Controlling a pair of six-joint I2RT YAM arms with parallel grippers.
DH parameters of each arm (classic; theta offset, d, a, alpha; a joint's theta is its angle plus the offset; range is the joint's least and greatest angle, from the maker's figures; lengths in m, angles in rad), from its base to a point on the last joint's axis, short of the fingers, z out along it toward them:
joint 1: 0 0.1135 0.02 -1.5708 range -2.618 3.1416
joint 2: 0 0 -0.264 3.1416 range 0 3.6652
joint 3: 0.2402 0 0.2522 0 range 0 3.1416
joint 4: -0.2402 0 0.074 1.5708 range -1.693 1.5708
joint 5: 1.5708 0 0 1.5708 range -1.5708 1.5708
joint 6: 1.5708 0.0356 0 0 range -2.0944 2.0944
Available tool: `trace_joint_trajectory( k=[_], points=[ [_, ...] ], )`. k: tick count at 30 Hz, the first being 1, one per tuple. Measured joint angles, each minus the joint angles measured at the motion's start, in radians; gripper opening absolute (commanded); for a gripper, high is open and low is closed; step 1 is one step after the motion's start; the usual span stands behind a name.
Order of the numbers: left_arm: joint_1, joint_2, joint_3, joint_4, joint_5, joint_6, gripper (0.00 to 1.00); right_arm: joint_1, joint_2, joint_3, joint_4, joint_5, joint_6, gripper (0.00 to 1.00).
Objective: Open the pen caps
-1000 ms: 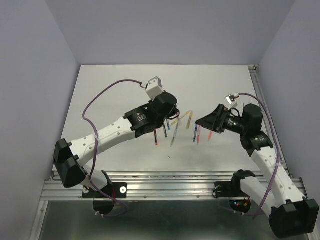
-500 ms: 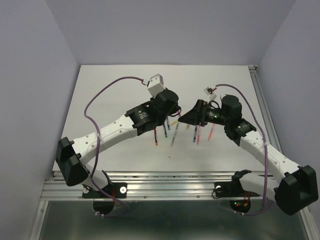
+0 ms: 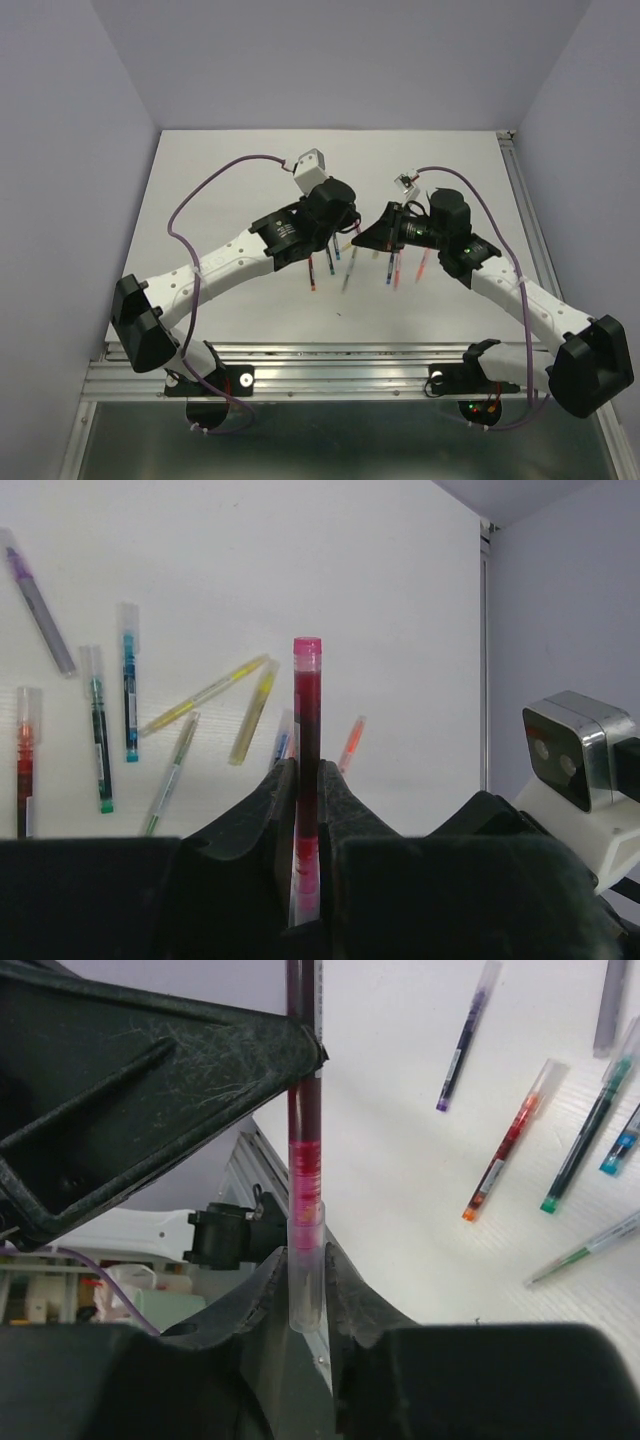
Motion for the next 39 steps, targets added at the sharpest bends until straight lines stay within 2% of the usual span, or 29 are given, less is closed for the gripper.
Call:
trace_joint_trajectory(
  k=[1,6,15,17,21,26,30,33,39],
  points=[
    [0.002,-0.001,0.000,0.000,0.001,-0.002,0.00,0.000,0.000,0.000,-0.001,0.001,-0.001,0.01],
    [0.024,-0.007,-0.013,0.019,0.039,-0.002,0.00,0.000,0.000,0.001,-0.010,0.006,-0.001,0.01],
    [0.111,-0.019,-0.063,0.124,0.232,-0.006,0.00,0.000,-0.049,-0.016,-0.008,0.050,0.039,0.01],
    [0.130,-0.014,-0.064,0.167,0.196,0.006,0.00,0.009,-0.085,-0.043,-0.010,-0.003,0.054,0.01],
    [0.253,0.024,-0.057,0.203,0.092,0.027,0.00,0.122,-0.224,-0.138,-0.004,-0.101,0.111,0.01],
    [0.316,0.058,-0.050,0.206,0.048,0.060,0.00,0.163,-0.297,-0.174,-0.043,-0.113,0.131,0.01],
    [0.342,0.046,-0.058,0.214,0.054,0.148,0.00,0.163,-0.300,-0.174,-0.112,-0.044,0.114,0.01],
    [0.400,0.021,-0.080,0.207,0.085,0.280,0.00,0.163,-0.285,-0.174,-0.164,0.010,0.089,0.01],
    [0.609,0.010,-0.147,0.166,0.131,0.501,0.00,0.163,-0.247,-0.169,-0.265,0.163,0.008,0.01]
  ],
)
